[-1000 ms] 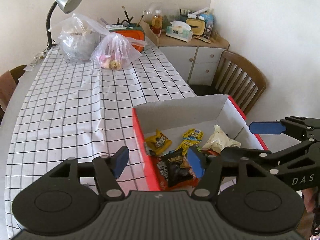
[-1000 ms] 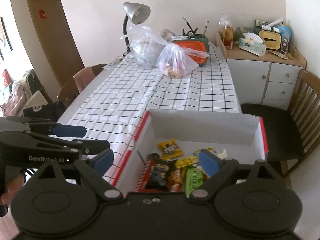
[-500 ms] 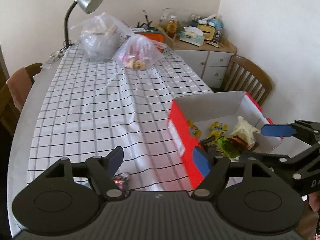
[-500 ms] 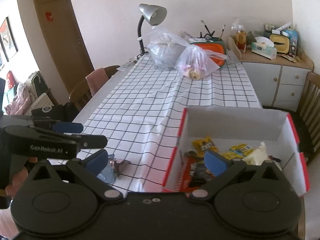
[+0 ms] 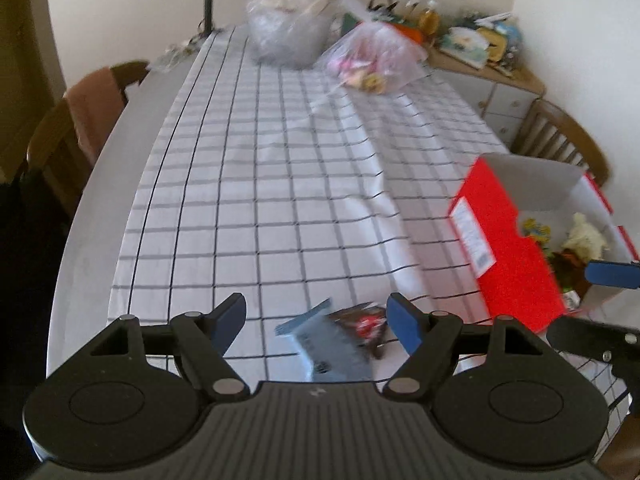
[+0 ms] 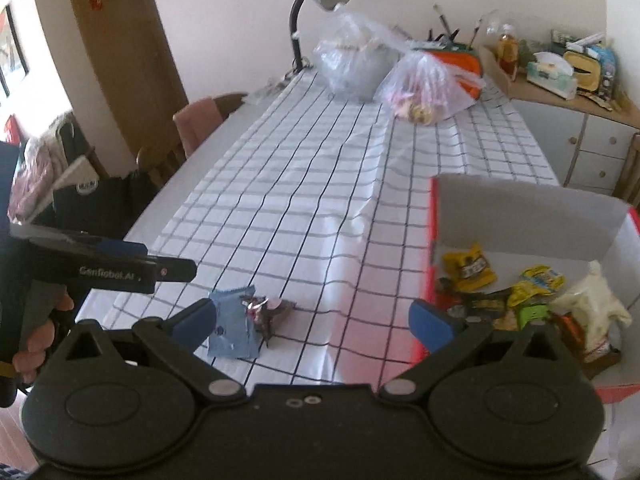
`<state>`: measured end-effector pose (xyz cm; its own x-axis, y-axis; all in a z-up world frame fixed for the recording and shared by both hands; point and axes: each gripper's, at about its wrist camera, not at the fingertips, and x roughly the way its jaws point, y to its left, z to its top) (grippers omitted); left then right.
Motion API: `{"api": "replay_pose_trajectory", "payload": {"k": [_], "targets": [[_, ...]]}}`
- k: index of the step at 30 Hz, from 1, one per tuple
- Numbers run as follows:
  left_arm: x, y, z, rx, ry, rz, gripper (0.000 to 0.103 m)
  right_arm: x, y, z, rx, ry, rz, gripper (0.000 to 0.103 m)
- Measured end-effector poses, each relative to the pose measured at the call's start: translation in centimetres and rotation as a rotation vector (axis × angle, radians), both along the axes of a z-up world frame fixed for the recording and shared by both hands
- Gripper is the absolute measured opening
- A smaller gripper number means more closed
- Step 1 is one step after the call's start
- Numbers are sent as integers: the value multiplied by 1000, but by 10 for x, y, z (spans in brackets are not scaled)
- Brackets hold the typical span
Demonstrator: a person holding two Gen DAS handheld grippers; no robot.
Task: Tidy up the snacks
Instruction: 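Withdraw both tools from the box toward the blue wafer and chocolate triangle, then grasp the blue wafer packet with the left tool while the right tool grasps the chocolate triangle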
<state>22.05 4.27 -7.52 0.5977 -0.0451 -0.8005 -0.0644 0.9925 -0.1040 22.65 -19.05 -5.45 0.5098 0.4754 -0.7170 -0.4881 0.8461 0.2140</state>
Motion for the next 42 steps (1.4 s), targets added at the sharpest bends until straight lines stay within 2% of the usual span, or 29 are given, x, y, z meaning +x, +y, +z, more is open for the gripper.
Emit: {"api": "replay_pose_trajectory", "payload": {"k": [7, 15, 21, 23, 26, 30, 35, 42], "targets": [[7, 24, -34, -26, 86, 39, 77, 8, 44, -31, -70, 26, 100, 102], [11, 42, -51, -33, 126, 76, 77, 31, 83, -72, -146, 33, 182, 92], [14, 46, -62, -43, 151, 95, 77, 45, 99, -96, -184, 48, 221, 79], [15, 46, -62, -46, 154, 100, 77, 50, 104, -102, -196, 56, 227, 71], [17, 44, -63, -46, 160, 102, 77, 55, 105, -105, -172, 79, 237, 57], [22, 39, -64, -52, 166, 99, 77, 55, 106, -107, -162, 91, 259, 46], [32, 38, -67, -83, 195, 114, 77, 57, 103, -105, -132, 96, 244, 38], [46, 22, -72, -75, 252, 115, 77, 57, 85, -98, -97, 110, 171, 35]]}}
